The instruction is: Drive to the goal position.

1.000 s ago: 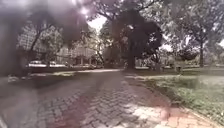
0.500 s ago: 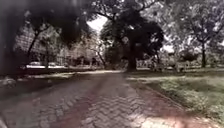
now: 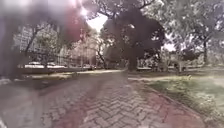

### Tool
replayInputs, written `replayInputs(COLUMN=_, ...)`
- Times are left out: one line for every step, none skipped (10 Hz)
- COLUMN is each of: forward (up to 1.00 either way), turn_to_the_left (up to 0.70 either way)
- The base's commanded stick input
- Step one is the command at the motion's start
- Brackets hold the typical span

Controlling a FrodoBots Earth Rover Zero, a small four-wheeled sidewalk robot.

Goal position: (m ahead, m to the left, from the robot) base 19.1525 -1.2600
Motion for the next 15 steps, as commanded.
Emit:
replayInputs(forward=0.70, turn_to_the_left=0.00)
replayInputs(forward=0.70, turn_to_the_left=0.00)
replayInputs(forward=0.70, turn_to_the_left=0.00)
replayInputs(forward=0.70, turn_to_the_left=0.00)
replayInputs(forward=0.70, turn_to_the_left=0.00)
replayInputs(forward=0.70, turn_to_the_left=-0.05)
replayInputs(forward=0.70, turn_to_the_left=-0.22)
replayInputs(forward=0.70, turn_to_the_left=-0.34)
replayInputs(forward=0.70, turn_to_the_left=-0.28)
replayInputs(forward=0.70, turn_to_the_left=-0.22)
replayInputs(forward=0.70, turn_to_the_left=-0.16)
replayInputs(forward=0.70, turn_to_the_left=-0.10)
replayInputs(forward=0.70, turn_to_the_left=-0.05)
replayInputs(forward=0.70, turn_to_the_left=0.00)
replayInputs(forward=0.70, turn_to_the_left=0.00)
